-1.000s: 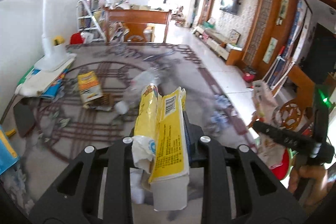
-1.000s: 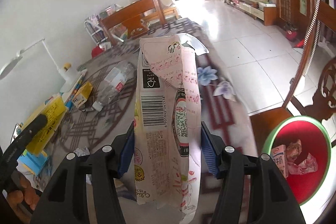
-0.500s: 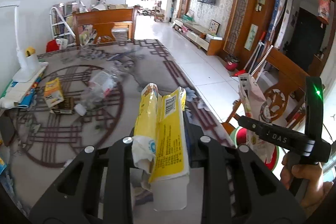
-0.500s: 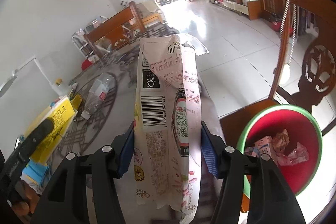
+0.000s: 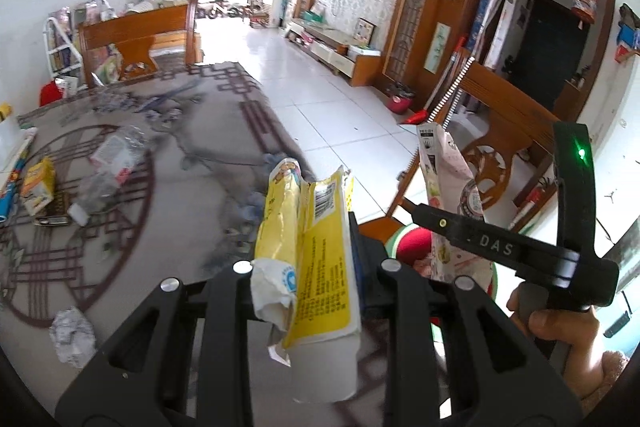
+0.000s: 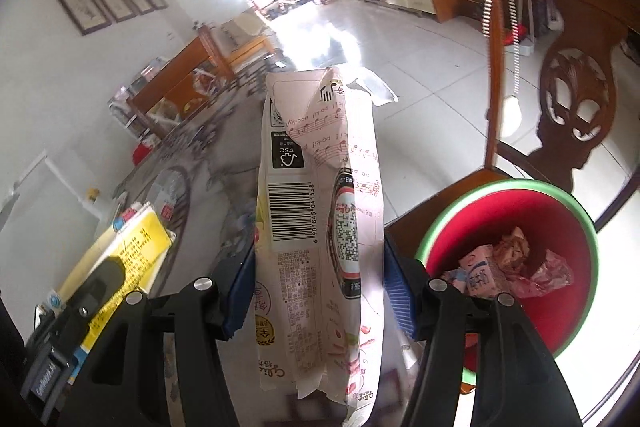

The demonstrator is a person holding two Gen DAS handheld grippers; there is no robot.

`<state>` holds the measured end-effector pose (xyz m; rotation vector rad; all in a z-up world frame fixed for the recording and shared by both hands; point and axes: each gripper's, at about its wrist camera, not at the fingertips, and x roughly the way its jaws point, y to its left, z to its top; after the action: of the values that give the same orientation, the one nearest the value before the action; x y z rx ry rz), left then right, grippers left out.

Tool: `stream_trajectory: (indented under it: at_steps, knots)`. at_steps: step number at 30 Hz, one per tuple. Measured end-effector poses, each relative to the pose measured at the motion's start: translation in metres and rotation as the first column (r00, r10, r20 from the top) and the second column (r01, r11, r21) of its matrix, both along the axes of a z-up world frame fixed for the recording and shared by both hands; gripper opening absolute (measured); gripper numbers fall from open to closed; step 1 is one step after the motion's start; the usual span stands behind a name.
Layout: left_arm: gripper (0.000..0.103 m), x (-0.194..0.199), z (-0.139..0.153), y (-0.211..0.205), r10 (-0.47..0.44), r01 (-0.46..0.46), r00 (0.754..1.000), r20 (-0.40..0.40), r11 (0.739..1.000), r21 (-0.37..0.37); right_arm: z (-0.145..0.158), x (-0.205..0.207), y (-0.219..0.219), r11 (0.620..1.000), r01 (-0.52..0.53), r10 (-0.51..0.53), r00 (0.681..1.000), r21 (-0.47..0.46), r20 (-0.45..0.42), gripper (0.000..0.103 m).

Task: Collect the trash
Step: 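Carry the pink carton and yellow box toward the red bin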

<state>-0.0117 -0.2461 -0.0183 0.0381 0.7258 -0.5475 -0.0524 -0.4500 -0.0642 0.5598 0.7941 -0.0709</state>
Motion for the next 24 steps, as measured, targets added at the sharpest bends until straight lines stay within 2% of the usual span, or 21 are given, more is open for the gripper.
stream_trajectory:
  at_steps: [6, 10, 15, 21, 24]
  knots:
    - [0.026, 0.001, -0.010, -0.028, -0.063, 0.063, 0.997, -0.035, 0.998, -0.003, -0.003, -0.013, -0.038, 0.993, 0.114, -0.113, 0.993, 0.020, -0.015, 0.056]
    - [0.026, 0.001, -0.017, -0.052, -0.116, 0.116, 0.992, -0.059, 0.993, -0.003, -0.003, -0.027, -0.070, 0.974, 0.226, -0.226, 0.974, 0.005, -0.019, 0.056]
    - [0.026, -0.004, -0.027, -0.094, -0.201, 0.203, 0.976, -0.084, 0.979, 0.015, -0.009, -0.042, -0.098, 0.947, 0.321, -0.320, 0.947, 0.028, -0.038, 0.056]
    - [0.026, -0.017, -0.037, -0.134, -0.289, 0.294, 0.954, -0.083, 0.955, 0.049, -0.012, -0.048, -0.115, 0.925, 0.380, -0.379, 0.923, 0.001, -0.060, 0.056]
    - [0.026, -0.019, -0.040, -0.145, -0.305, 0.310, 0.948, -0.088, 0.949, 0.058, -0.014, -0.051, -0.119, 0.919, 0.394, -0.394, 0.917, -0.010, -0.067, 0.056]
